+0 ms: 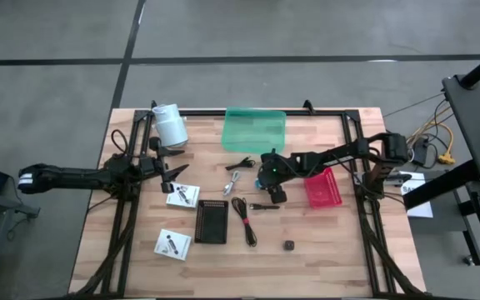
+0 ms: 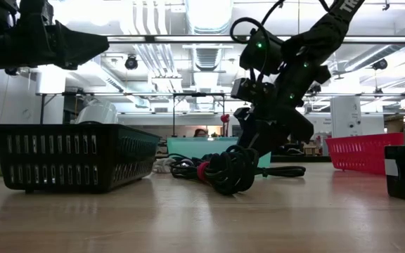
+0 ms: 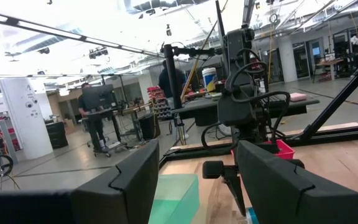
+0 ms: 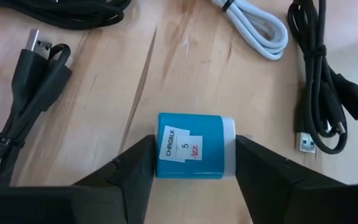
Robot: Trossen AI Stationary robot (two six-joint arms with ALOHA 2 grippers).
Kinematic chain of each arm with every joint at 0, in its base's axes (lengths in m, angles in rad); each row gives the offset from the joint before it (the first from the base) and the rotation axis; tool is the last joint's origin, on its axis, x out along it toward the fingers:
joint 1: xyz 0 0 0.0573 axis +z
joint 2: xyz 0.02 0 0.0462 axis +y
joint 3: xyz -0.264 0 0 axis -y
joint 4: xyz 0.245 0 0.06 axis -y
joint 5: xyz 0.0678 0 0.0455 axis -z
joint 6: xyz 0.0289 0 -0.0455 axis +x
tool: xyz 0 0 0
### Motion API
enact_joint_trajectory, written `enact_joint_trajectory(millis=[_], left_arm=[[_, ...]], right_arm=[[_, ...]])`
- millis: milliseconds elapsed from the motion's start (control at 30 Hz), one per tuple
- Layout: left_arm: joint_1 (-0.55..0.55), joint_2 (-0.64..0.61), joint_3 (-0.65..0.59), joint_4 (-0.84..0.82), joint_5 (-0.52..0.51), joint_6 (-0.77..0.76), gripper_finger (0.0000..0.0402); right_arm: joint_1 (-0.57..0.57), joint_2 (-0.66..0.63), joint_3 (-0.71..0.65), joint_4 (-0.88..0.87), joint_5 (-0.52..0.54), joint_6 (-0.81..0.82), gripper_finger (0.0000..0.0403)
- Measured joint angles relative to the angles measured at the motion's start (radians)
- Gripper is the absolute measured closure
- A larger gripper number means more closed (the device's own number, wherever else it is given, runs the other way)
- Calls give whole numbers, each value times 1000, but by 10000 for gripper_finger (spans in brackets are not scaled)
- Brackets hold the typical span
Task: Pick and place items into bin
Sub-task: Put the blue charger adapter into the red bin
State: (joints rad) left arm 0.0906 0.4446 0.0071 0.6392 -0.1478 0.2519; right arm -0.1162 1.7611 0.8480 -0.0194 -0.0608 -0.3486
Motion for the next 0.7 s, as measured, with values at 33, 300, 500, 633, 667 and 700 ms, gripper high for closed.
enact_joint_trajectory(millis=[33, 300, 500, 633, 667, 700], left_arm=[[0, 0, 0, 0, 0, 0, 201], [0, 0, 0, 0, 0, 0, 201], [0, 0, 0, 0, 0, 0, 201], [0, 0, 0, 0, 0, 0, 201], [0, 0, 0, 0, 0, 0, 201], [0, 0, 0, 0, 0, 0, 201]], right_arm=[[0, 2, 1, 0, 0, 0, 212], [0, -3, 1, -3, 7, 5, 223], [0, -6, 14, -13, 13, 1, 224], [0, -19, 48, -31, 13, 4, 224], [0, -20, 61, -44, 16, 4, 224], [0, -20, 75, -66, 25, 4, 225]])
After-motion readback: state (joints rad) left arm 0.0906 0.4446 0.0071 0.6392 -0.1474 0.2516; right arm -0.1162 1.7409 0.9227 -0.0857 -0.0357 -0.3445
